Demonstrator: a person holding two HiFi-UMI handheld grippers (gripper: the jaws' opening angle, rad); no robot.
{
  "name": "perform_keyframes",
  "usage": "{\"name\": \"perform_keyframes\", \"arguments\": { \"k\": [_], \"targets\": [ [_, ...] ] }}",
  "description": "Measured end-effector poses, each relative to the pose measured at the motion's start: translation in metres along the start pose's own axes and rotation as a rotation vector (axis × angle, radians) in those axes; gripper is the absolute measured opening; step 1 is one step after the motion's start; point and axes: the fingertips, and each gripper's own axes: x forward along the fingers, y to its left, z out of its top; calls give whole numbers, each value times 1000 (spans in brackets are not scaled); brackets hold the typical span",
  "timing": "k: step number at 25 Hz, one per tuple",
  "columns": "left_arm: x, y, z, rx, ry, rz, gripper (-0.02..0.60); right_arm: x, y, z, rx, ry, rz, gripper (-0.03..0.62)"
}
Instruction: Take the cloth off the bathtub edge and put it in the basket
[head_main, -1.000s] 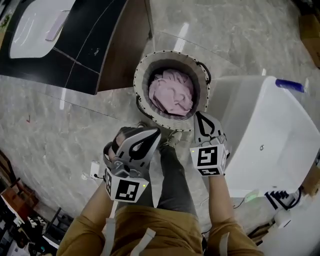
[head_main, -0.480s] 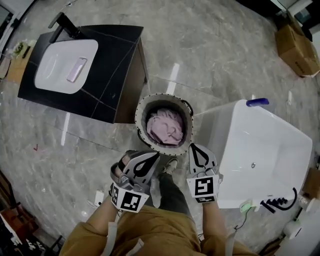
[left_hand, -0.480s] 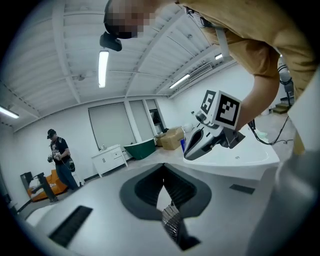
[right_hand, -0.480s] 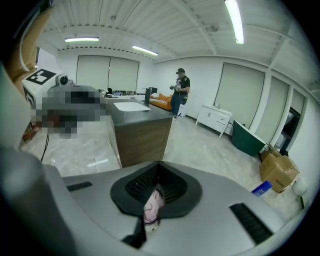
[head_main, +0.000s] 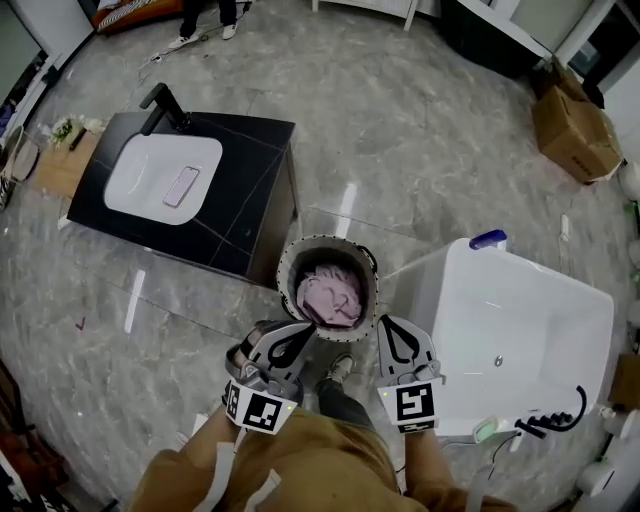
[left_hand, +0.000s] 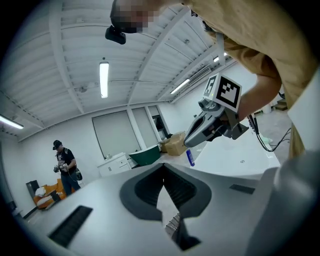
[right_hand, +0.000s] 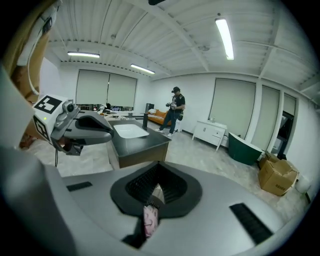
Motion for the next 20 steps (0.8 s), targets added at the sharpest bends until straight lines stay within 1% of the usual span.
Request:
{"name": "perform_keyframes", "arguments": {
  "k": [4, 8, 11, 13, 16, 20],
  "targets": [
    [-17, 7, 21, -12, -22, 36, 6, -30, -5, 30, -25, -52, -22, 6],
    [-29, 10, 33, -4, -42, 50, 6, -54, -14, 46, -41, -77, -67, 6],
    [-32, 13, 42, 5, -66, 70, 6, -69, -15, 57, -57, -105, -83, 6],
    [-34, 16, 48, -3, -87, 83, 6, -77, -13, 61, -64, -106, -86, 6],
    [-32, 15, 56, -10, -111, 85, 6, -85, -13, 70, -70, -119, -91, 6],
    [-34, 14, 65, -3, -116, 84, 6, -98, -18, 86, -89, -156, -111, 6]
  ]
}}
